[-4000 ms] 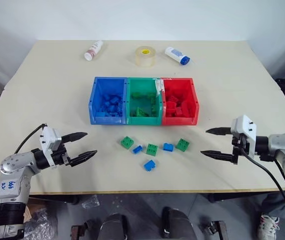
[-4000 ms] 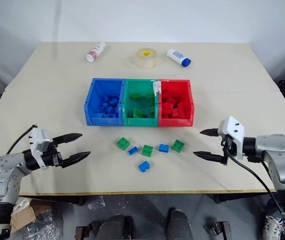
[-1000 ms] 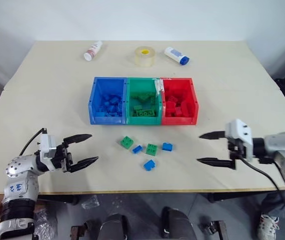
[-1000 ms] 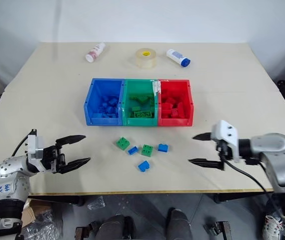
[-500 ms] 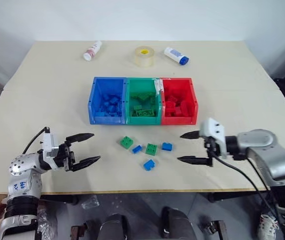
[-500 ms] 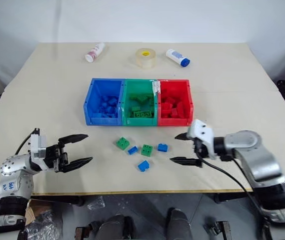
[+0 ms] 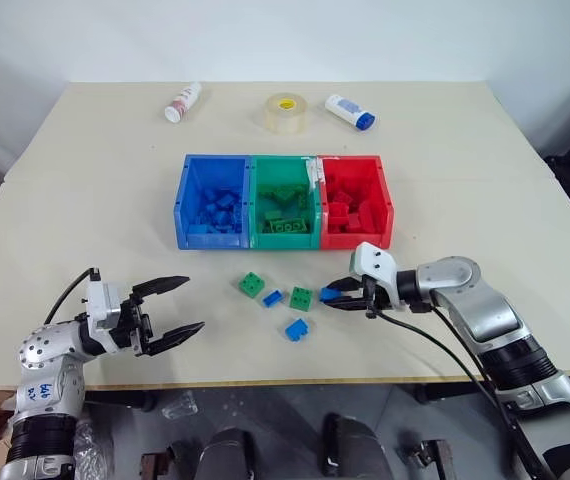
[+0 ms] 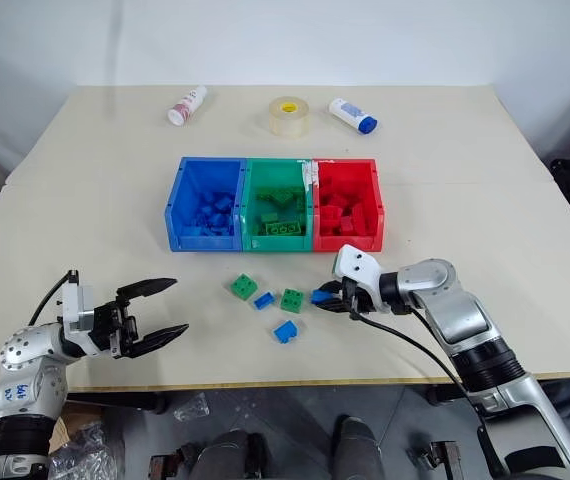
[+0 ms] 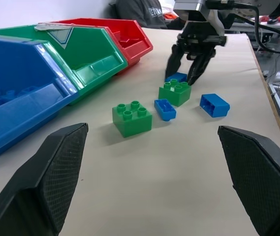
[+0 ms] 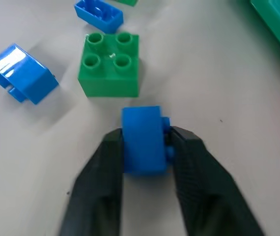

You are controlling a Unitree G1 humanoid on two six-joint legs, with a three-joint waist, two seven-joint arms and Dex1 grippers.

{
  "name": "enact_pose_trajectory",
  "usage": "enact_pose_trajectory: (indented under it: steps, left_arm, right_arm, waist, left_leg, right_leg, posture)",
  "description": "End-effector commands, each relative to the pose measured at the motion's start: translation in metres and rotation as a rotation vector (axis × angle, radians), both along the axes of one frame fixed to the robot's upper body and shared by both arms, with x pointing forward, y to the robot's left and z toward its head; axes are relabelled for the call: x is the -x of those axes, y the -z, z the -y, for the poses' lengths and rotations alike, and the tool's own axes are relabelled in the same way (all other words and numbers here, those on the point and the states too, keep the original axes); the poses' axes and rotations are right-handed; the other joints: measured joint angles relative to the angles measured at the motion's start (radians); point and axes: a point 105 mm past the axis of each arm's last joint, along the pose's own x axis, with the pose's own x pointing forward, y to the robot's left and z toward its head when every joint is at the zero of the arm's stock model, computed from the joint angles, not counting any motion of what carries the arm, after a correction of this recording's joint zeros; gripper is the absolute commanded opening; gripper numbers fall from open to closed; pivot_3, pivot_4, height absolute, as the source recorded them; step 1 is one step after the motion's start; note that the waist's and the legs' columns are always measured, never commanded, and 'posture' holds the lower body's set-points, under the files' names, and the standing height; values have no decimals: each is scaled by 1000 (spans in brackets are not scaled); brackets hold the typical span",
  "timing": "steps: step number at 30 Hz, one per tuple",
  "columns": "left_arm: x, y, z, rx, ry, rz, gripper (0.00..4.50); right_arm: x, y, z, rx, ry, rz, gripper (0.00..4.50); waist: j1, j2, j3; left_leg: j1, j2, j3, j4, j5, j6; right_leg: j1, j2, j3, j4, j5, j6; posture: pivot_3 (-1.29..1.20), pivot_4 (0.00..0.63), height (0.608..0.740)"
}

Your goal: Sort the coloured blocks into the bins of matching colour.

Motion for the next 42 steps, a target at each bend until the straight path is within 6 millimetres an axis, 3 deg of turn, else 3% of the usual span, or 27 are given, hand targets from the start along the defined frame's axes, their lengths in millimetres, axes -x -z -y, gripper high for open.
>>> enact_pose_trajectory:
  steps: [1,9,17,20,22,26,30,31,35,39,42]
  left_arm:
    - [2,-11,-3,8,-11,44,4500]
    - [-1,-13,0,9,0,48,4500]
    - [-8,-14,8,16,25,59,4500]
    - [-9,-14,11,19,30,62,4500]
    - [-9,-14,13,20,31,64,4500]
    - [-10,-15,13,21,31,71,4500]
    - [-10,-16,13,19,31,70,4500]
    - [-10,-16,13,19,32,69,4500]
    - [-10,-15,12,17,41,60,4500]
    - [-9,-13,10,13,50,48,4500]
    - [-8,-11,6,6,50,37,4500]
  right_arm:
    - [-2,-27,-9,-52,-36,75,916]
    - [-17,-86,-52,-192,-103,197,916]
    - [-50,-117,-120,-290,-124,332,916]
    - [-65,-134,-152,-378,-59,380,916]
    - [-77,-139,-164,-413,30,380,1648]
    - [-77,-139,-173,-442,12,406,2944]
    - [-69,-132,-159,-445,-72,393,4349]
    - [-65,-128,-154,-436,-101,387,4458]
    - [-46,-110,-120,-377,-204,341,4458]
    - [-10,-82,-65,-264,-294,246,4458]
    - [14,-64,-25,-175,-269,145,4458]
  waist:
    - [0,0,0]
    - [-7,0,0]
    - [-22,0,0]
    - [-32,0,0]
    - [-42,0,0]
    - [-51,0,0]
    - [-53,0,0]
    - [-52,0,0]
    - [-48,0,0]
    - [-37,0,0]
    - [-30,0,0]
  left_leg:
    - [0,0,0,0,0,0]
    - [0,0,0,0,0,0]
    - [0,0,0,0,0,0]
    - [0,0,1,0,0,0]
    - [0,0,1,-1,0,-1]
    - [0,0,0,-2,1,-2]
    - [0,0,0,-2,1,-1]
    - [0,0,0,-3,1,-1]
    - [0,0,0,-2,1,-1]
    - [0,0,0,-2,1,-1]
    - [0,0,1,-2,0,-1]
  right_leg:
    - [0,0,0,0,0,0]
    - [-1,0,0,1,0,0]
    - [-1,0,0,2,0,0]
    - [-1,0,0,2,0,0]
    - [-1,1,0,2,0,0]
    - [-1,1,0,2,0,0]
    - [-1,1,0,1,0,0]
    - [-1,1,0,1,0,0]
    - [0,1,0,1,0,0]
    - [-1,1,0,0,0,0]
    - [-1,1,0,0,0,0]
  posture:
    - [0,150,740]
    - [0,150,740]
    - [0,150,740]
    - [0,150,740]
    - [0,150,740]
    - [0,150,740]
    - [0,150,740]
    - [0,150,740]
    - [0,150,740]
    - [0,150,740]
    - [0,150,740]
